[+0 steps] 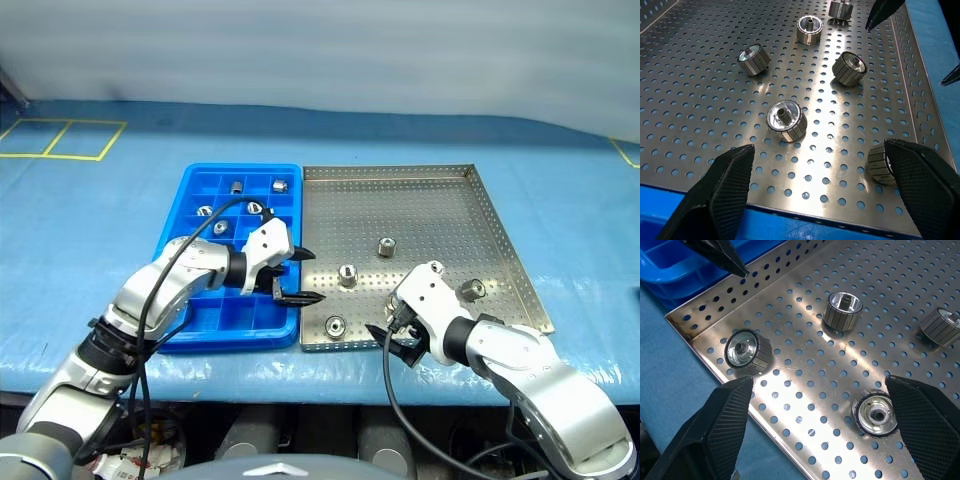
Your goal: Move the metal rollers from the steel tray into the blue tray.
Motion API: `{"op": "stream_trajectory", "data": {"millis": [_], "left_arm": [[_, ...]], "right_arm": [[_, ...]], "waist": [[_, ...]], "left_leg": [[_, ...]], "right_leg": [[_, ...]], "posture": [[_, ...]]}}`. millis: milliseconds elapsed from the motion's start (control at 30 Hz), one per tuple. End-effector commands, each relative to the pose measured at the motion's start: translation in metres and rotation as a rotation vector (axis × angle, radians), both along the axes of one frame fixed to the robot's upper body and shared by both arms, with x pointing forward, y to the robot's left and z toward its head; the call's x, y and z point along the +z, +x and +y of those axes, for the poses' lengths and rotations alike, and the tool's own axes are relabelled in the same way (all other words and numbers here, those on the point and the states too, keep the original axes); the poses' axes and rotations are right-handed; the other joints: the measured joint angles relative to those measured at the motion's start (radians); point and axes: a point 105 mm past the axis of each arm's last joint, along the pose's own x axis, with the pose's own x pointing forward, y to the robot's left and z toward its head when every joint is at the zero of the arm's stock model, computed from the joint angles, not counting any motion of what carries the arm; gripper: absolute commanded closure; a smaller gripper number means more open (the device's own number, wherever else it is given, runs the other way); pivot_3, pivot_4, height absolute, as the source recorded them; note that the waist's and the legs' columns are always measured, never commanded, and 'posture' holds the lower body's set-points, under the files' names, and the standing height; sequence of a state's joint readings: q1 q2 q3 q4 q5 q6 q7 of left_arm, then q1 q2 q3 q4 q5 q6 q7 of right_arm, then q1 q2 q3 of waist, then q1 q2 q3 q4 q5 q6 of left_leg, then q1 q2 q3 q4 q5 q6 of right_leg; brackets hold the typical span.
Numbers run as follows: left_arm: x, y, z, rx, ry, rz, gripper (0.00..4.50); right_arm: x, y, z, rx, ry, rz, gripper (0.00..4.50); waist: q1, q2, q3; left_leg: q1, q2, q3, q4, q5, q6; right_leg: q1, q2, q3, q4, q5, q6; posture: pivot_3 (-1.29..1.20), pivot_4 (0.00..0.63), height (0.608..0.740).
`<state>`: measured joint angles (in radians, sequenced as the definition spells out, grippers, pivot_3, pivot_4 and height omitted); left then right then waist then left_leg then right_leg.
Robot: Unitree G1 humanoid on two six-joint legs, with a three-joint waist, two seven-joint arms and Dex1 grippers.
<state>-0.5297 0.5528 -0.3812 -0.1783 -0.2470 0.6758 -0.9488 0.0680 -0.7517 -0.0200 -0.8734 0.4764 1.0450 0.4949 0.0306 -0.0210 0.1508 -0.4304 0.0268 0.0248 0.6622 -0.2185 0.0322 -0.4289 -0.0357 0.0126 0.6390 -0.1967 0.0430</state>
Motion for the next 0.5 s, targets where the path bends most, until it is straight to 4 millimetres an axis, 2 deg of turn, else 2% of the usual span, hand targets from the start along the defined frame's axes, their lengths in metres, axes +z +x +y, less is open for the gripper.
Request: {"op": "stream_trajectory", "data": {"millis": [33,233,400,500], "left_arm": [[0.016,-0.001,-0.005,-0.029,-0.026,-0.052,0.00],[0.027,0.018,-0.018,0.011,-0.017,-0.078,0.00],[0.038,0.032,-0.045,-0.044,0.007,-0.099,0.00],[0.032,0.038,-0.060,-0.091,0.035,-0.070,0.00]], "right_arm": [[0.012,0.001,0.002,0.012,0.001,-0.066,0.03],[0.014,0.003,0.002,0.011,0.002,-0.076,0.03],[0.015,0.004,0.004,0.010,0.014,-0.087,0.03],[0.014,0.004,0.007,0.009,0.020,-0.091,0.03]], "waist": [[0.000,0.000,0.000],[0.006,0.000,0.000],[0.008,0.000,0.000],[0.007,0.000,0.000]], "left_leg": [[0.000,0.000,0.000,0.000,0.000,0.000],[0.000,0.000,-0.001,0.002,0.000,0.000],[-0.001,-0.002,-0.001,0.003,0.000,0.000],[-0.001,-0.005,-0.001,0.003,0.000,0.001]], "right_leg": [[0.000,0.000,0.000,0.000,0.000,0.000],[0.001,0.000,0.000,0.000,0.000,0.000],[0.001,0.000,0.000,0.001,0.001,0.001],[0.001,0.001,0.000,0.000,0.001,0.001]], "posture": [[0.08,0.150,0.740],[0.08,0.150,0.740],[0.08,0.150,0.740],[0.07,0.150,0.740]]}}
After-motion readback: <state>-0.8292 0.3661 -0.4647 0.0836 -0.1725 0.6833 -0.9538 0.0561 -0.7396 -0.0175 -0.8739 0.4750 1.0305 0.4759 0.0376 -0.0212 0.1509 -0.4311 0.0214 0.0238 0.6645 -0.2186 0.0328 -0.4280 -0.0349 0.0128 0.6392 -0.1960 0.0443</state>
